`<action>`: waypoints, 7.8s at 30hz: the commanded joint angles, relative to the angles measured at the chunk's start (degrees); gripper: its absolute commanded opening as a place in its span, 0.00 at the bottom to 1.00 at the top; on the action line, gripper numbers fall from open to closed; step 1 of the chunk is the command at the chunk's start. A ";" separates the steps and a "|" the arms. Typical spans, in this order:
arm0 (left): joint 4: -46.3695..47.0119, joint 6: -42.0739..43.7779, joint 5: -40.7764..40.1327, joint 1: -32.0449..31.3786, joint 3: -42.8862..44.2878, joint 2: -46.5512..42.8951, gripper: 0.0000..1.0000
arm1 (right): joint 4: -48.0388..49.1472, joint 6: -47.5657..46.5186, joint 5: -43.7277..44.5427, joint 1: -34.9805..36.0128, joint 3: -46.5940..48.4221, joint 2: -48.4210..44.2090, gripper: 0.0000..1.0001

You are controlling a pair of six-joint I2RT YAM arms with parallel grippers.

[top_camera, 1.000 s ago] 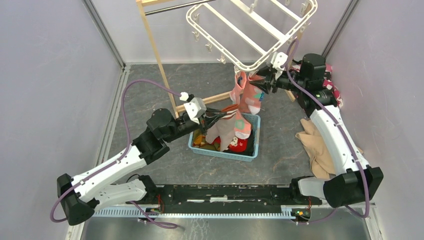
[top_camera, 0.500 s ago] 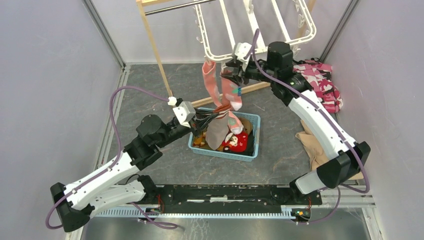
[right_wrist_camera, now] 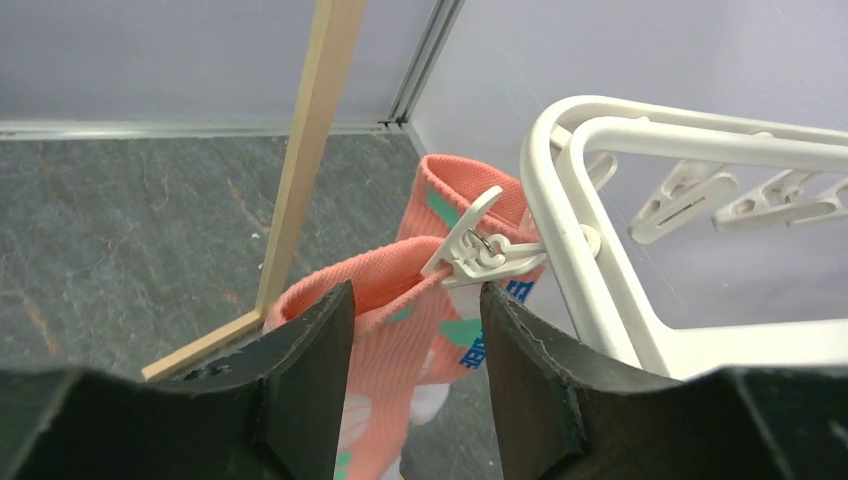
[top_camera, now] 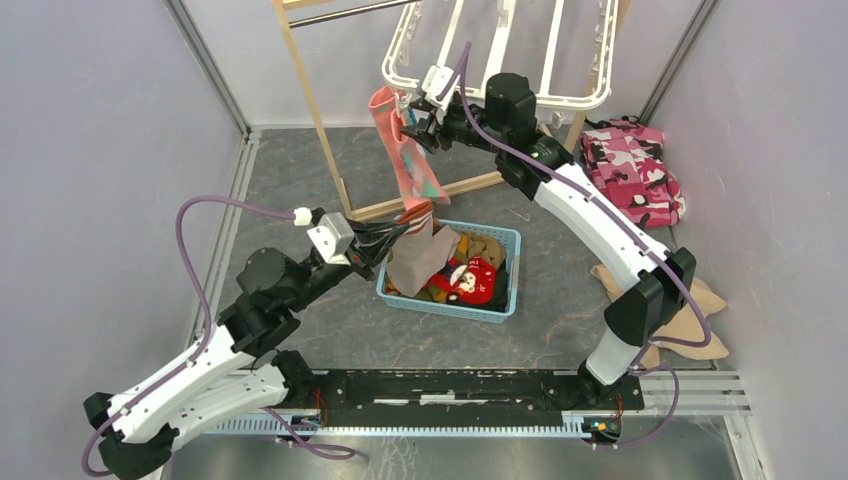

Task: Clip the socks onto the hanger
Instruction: Pick up the sock from the bin, then open the clamp at the hanger.

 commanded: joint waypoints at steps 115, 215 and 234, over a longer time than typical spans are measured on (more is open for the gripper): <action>30.76 -24.56 27.91 33.40 -10.22 11.01 0.02 | -9.66 -5.88 -39.67 -21.45 -21.87 -28.87 0.98; 22.45 -11.79 25.65 33.41 2.10 18.74 0.02 | 73.41 19.85 24.01 -0.73 -38.23 -5.41 0.60; 22.54 -12.43 26.04 33.43 3.15 19.88 0.02 | 74.28 21.65 19.18 -2.38 -38.84 -5.81 0.50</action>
